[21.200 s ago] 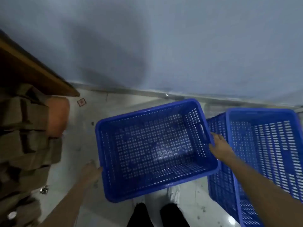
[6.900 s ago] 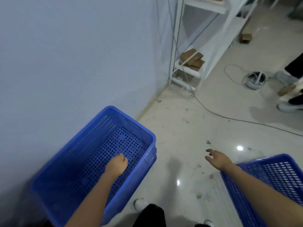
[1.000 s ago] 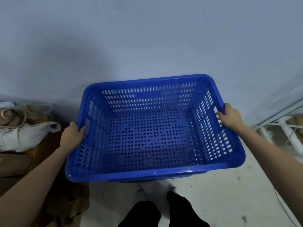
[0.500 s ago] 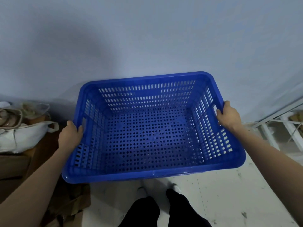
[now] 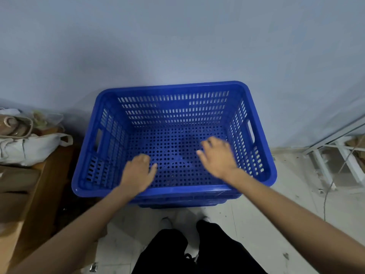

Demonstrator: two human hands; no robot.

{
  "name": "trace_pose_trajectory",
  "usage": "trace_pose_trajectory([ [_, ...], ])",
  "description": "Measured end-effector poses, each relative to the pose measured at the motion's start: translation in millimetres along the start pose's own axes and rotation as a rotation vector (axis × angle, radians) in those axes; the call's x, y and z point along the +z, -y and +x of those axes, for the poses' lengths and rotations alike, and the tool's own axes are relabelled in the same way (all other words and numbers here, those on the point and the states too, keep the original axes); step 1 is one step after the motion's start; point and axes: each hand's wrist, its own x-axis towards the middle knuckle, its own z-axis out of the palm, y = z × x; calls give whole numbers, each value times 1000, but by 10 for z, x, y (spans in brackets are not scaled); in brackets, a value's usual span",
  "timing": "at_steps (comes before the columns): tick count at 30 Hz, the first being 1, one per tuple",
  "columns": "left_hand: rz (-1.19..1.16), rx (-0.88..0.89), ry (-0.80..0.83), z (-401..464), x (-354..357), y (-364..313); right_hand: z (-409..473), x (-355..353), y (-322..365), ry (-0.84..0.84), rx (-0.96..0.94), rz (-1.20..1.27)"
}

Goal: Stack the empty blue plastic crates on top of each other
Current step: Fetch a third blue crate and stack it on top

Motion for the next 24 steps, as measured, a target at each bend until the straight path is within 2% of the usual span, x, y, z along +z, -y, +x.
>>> trace_pose_trajectory([
  [1,-9,28,61,-76,66,-159,-67,69,243,58,-74,52],
  [4,-18,6,79,-159,145,-287,-213,256,684,98,-200,42],
  [9,32,30,87,-208,149,-312,-307,281,710,39,-150,-33],
  [13,33,46,162,-169,120,-276,-268,290,687,116,-102,28],
  [18,40,248,278,-225,6,353,-455,182,113,127,-141,26],
  [22,112,213,259,-258,-128,1241,-579,29,-700,143,-62,-3],
  [24,116,204,218,-287,-155,1460,-639,-8,-1004,154,-73,1],
])
